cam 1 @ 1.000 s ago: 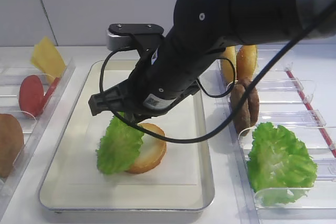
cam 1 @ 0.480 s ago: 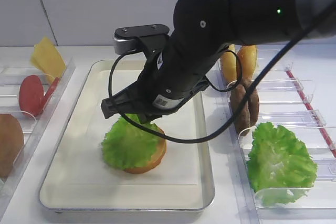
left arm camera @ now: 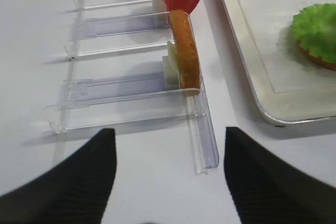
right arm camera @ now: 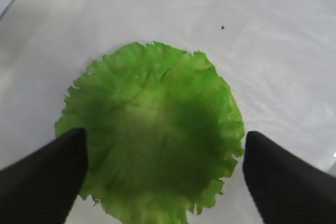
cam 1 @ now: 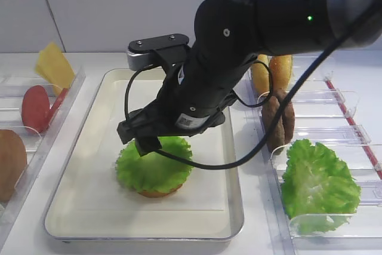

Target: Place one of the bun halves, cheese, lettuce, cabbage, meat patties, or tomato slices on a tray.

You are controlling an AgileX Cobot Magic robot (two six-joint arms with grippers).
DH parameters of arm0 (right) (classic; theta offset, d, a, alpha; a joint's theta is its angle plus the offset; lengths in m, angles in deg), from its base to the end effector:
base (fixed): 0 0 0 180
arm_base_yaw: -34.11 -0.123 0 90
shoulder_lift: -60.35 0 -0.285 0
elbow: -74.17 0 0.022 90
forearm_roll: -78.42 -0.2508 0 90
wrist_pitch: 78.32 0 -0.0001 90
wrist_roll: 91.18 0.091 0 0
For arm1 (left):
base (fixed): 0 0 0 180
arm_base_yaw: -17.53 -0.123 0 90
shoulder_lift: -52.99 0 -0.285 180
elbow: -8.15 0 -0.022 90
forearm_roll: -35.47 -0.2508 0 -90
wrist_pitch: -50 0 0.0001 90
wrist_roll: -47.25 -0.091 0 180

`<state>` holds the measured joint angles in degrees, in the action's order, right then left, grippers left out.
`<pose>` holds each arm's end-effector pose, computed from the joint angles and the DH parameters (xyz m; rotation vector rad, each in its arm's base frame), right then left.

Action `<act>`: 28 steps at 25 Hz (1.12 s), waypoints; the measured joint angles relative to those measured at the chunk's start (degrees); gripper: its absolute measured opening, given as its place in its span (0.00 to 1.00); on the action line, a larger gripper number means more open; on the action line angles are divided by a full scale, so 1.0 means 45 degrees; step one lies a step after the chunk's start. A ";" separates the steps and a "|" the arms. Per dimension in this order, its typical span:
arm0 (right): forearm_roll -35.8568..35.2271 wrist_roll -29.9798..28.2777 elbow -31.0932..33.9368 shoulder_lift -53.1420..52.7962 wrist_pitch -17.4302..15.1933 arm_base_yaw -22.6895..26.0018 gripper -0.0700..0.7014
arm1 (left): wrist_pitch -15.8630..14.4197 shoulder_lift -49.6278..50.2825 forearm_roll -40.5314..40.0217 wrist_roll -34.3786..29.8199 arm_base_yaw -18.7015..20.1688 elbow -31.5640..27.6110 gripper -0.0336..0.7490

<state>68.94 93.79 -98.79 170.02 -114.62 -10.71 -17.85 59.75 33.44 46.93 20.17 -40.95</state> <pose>0.2572 0.2681 0.2178 -0.7896 2.6195 0.4374 -0.0120 0.0035 0.2650 0.0512 2.1580 0.0197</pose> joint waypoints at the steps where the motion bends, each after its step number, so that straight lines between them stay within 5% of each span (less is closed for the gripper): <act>1: 0.0043 -0.0025 0.0000 0.0000 -0.0027 0.0000 0.93 | 0.0000 0.0000 0.0000 0.0000 0.0000 0.0000 0.56; 5: 0.0160 -0.0052 -0.0289 0.0000 -0.0635 0.0000 0.98 | 0.0000 0.0000 0.0000 0.0000 0.0000 0.0000 0.56; 14: 0.0732 -0.0957 -0.0980 -0.0711 -0.1846 0.0226 0.91 | 0.0000 0.0000 0.0000 0.0000 0.0000 0.0000 0.56; 20: -0.0355 -0.2216 -0.0920 -0.1841 -0.2858 0.2354 0.89 | 0.0000 0.0000 0.0000 0.0000 0.0000 0.0000 0.56; 28: -0.1031 -0.3270 0.0851 -0.4201 -0.3141 0.4418 0.72 | 0.0000 0.0000 0.0000 0.0000 0.0000 0.0000 0.56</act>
<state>64.30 79.08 -94.96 151.11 -128.75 9.17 -17.85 59.75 33.44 46.93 20.17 -40.95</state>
